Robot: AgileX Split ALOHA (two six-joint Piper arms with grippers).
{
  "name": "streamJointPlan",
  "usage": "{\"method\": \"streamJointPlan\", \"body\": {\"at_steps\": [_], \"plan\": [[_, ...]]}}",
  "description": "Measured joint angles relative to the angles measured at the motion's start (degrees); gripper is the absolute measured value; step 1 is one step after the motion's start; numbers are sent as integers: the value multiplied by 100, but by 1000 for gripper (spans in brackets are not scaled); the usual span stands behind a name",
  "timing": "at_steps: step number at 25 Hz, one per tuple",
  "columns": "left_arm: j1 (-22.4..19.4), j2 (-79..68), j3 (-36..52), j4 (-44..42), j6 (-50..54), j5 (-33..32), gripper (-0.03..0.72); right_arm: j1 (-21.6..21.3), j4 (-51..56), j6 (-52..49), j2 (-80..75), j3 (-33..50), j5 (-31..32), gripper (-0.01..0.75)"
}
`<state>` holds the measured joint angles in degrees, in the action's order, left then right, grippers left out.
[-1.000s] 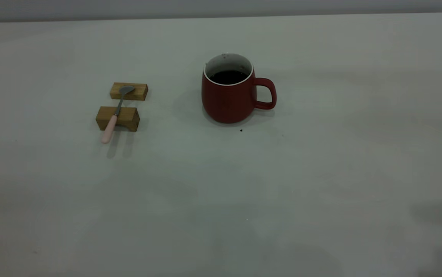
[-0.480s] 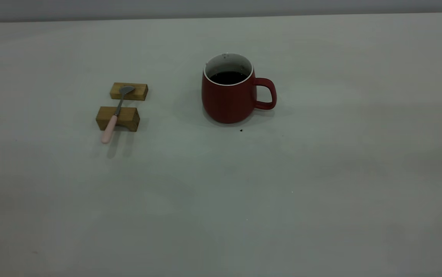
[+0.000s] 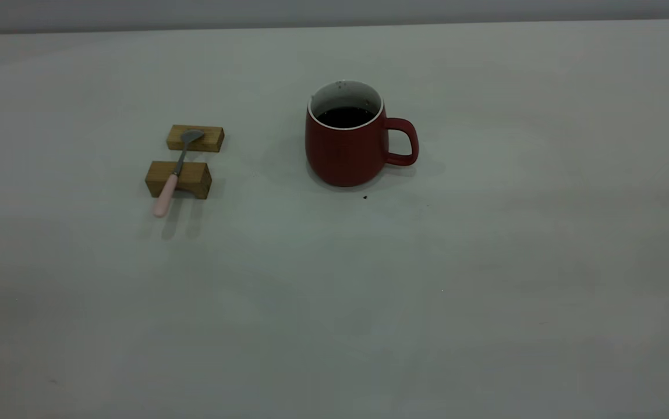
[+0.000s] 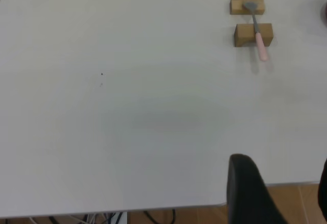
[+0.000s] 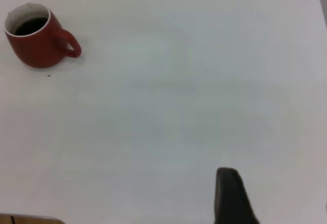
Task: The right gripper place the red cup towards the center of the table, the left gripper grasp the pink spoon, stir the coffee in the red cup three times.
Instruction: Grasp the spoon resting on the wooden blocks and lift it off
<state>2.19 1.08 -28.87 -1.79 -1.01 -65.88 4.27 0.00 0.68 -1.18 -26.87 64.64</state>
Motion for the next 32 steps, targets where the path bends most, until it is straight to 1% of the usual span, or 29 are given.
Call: {"method": "streamJointPlan", "body": {"at_steps": [15,22,27,30,32], "plan": [[0,0,0,0,0,0,411,0,35,0,2,0,0,477],[0,0,19,0,6,98,411,0,35,0,9,0,0,477],[0,-8,46,-2,230,128,411,0,35,0,9,0,5,477],[0,-320,-16,-35,259,190,415,0,35,-5,9,0,5,477],[0,-849,-108,-41,270,302,436,0,35,-5,9,0,5,477]]}}
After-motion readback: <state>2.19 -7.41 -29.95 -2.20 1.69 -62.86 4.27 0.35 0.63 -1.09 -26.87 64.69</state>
